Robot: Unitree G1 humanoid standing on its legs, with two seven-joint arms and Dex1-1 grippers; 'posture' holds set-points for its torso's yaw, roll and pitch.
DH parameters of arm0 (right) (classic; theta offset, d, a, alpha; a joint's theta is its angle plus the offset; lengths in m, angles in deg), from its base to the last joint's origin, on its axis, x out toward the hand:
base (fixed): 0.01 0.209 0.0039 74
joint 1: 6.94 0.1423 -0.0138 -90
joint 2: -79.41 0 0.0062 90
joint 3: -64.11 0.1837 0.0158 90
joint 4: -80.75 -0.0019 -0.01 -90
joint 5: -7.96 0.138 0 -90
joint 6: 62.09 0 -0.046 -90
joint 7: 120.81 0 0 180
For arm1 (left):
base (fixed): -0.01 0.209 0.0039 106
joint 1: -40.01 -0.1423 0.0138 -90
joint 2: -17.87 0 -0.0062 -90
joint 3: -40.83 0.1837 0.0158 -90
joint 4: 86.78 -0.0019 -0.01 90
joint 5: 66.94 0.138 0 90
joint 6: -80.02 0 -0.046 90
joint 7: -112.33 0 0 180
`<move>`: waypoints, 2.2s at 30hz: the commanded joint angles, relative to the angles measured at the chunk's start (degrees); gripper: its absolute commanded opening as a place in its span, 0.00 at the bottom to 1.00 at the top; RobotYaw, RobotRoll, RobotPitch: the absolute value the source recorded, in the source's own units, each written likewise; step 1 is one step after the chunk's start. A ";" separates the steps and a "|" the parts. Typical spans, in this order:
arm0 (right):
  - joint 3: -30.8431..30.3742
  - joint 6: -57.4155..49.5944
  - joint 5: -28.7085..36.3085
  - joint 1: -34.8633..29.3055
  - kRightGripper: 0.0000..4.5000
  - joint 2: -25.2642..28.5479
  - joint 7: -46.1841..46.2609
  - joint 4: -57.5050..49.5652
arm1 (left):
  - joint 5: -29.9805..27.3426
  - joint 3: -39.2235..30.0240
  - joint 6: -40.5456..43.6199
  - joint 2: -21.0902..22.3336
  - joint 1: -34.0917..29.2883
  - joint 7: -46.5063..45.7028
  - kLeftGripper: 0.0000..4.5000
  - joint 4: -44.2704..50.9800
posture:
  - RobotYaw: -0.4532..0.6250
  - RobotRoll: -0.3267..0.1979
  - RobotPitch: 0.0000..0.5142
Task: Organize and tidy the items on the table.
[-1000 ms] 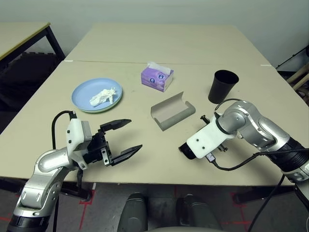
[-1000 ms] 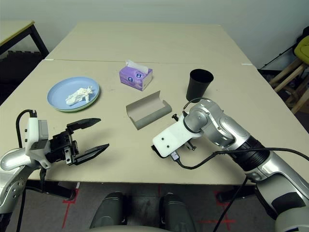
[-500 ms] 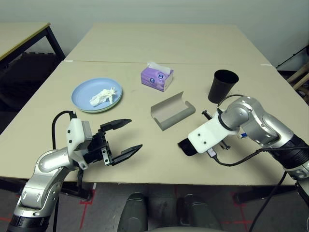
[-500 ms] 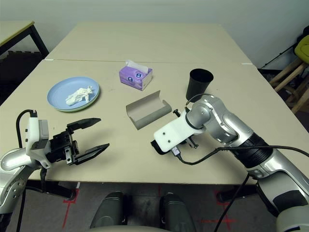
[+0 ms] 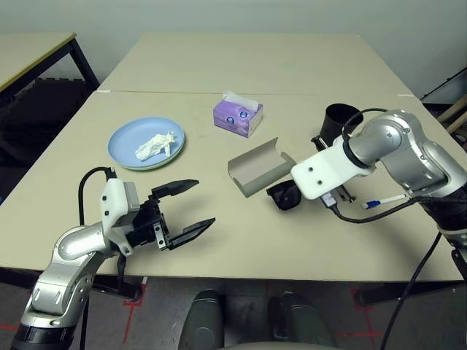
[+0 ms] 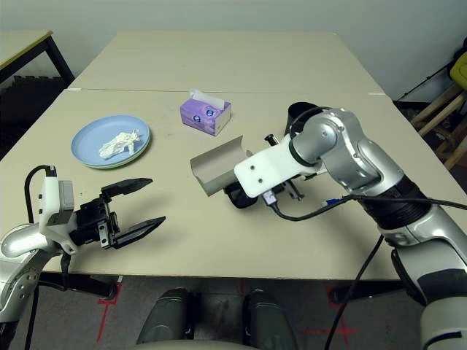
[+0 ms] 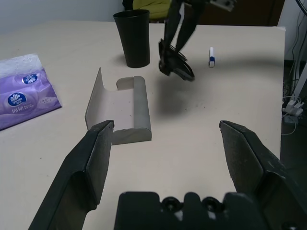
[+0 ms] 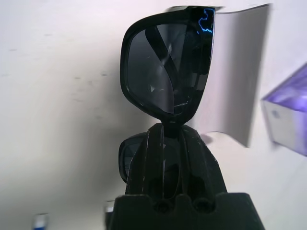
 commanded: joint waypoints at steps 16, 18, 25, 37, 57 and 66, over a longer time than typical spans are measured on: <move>-3.15 17.55 -6.87 10.19 0.07 -11.02 14.45 23.36 | 0.65 0.23 -1.70 -0.51 0.12 0.69 1.00 -1.09 | 0.61 0.62 0.10; -3.39 19.32 -7.53 10.39 0.07 -11.95 16.00 25.07 | 0.59 0.12 -1.90 -0.53 -0.02 0.78 1.00 -1.17 | 0.62 0.62 0.10; -4.18 24.71 -9.44 9.85 0.07 -13.92 20.14 29.15 | 0.62 -0.14 -2.58 -0.52 -0.43 1.11 1.00 -1.65 | 0.62 0.62 0.10; -6.10 28.31 -12.10 7.83 0.07 -14.78 23.20 32.78 | 0.87 -0.16 -3.53 -0.60 -1.32 1.13 1.00 -1.81 | 0.63 0.62 0.10; -6.82 28.42 -13.50 8.19 0.07 -16.59 26.34 36.14 | 0.52 -0.09 -2.62 -0.41 -2.43 -0.35 1.00 0.29 | 0.65 0.62 0.12; -6.86 28.46 -14.78 8.48 0.07 -17.75 28.81 38.06 | 0.30 -0.22 -1.67 -0.17 -3.29 -1.16 1.00 1.79 | 0.66 0.62 0.13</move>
